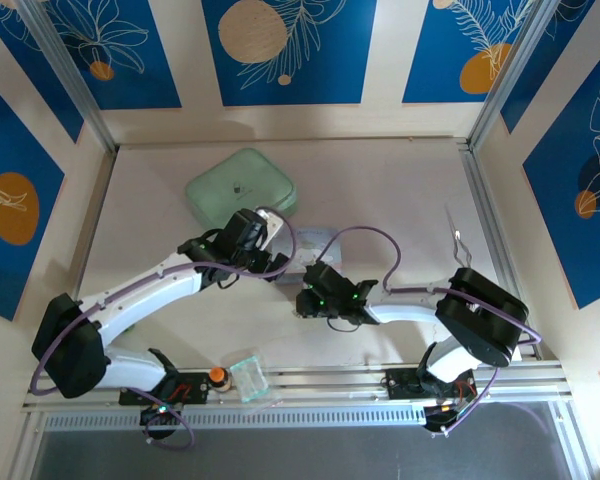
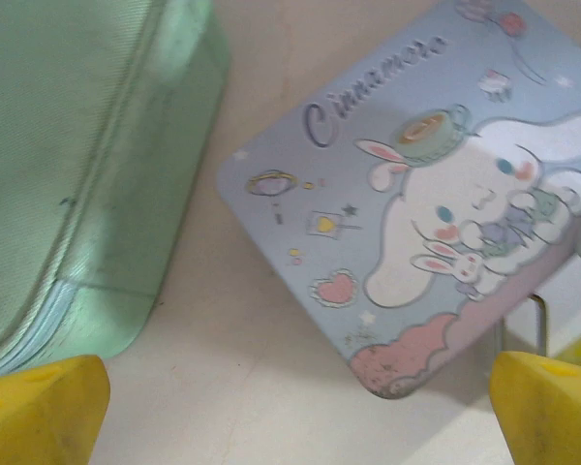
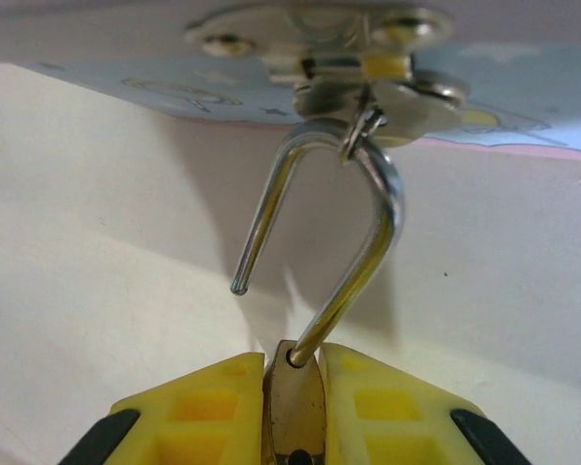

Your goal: Unlock the padlock with the key

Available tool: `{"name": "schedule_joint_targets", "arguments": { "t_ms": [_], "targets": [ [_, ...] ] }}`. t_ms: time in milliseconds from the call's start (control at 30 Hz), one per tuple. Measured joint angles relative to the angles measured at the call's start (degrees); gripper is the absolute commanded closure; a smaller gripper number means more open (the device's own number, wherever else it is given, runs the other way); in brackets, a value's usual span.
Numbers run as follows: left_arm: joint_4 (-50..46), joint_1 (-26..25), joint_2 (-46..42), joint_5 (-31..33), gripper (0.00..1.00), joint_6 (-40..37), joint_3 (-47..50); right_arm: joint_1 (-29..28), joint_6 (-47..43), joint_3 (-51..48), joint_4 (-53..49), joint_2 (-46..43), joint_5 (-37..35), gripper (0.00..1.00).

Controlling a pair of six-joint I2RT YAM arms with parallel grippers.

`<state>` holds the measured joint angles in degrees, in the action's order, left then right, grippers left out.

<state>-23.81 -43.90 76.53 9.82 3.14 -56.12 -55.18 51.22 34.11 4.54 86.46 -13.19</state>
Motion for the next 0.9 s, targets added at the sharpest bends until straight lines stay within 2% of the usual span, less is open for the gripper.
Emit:
{"name": "schedule_joint_targets", "arguments": {
  "t_ms": [167,333,533,633,800,833,867,900],
  "targets": [
    [-4.8,-1.9,3.4,-1.3,0.00,-8.6,-3.8,1.5,0.4,-4.4,6.1,-2.2,1.8,0.94],
    [-5.2,-5.3,8.3,0.1,0.00,-15.5,-5.4,2.8,1.2,-7.6,11.1,-3.4,3.2,0.95],
    [-4.0,-7.0,17.4,2.4,0.06,-19.1,-6.8,4.7,2.0,-10.5,18.2,-3.4,5.8,0.98],
    [-3.2,-7.5,18.6,5.6,0.09,-20.0,-7.4,5.4,2.6,-12.0,21.6,-3.4,6.0,0.98],
    [-1.3,-7.8,20.3,8.3,0.25,-21.4,-7.8,5.8,2.9,-12.9,23.2,-3.6,6.0,0.98],
    [-1.0,-7.8,21.2,9.5,0.33,-21.8,-8.2,6.0,2.9,-13.2,23.2,-3.8,6.0,0.99],
    [-0.8,-7.8,21.6,10.1,0.37,-21.7,-8.7,6.2,2.9,-13.4,23.2,-4.0,6.0,0.99],
    [-0.6,-7.8,21.9,10.3,0.38,-22.1,-9.1,6.7,2.9,-13.7,23.3,-4.2,6.0,0.99]
  ]
}}
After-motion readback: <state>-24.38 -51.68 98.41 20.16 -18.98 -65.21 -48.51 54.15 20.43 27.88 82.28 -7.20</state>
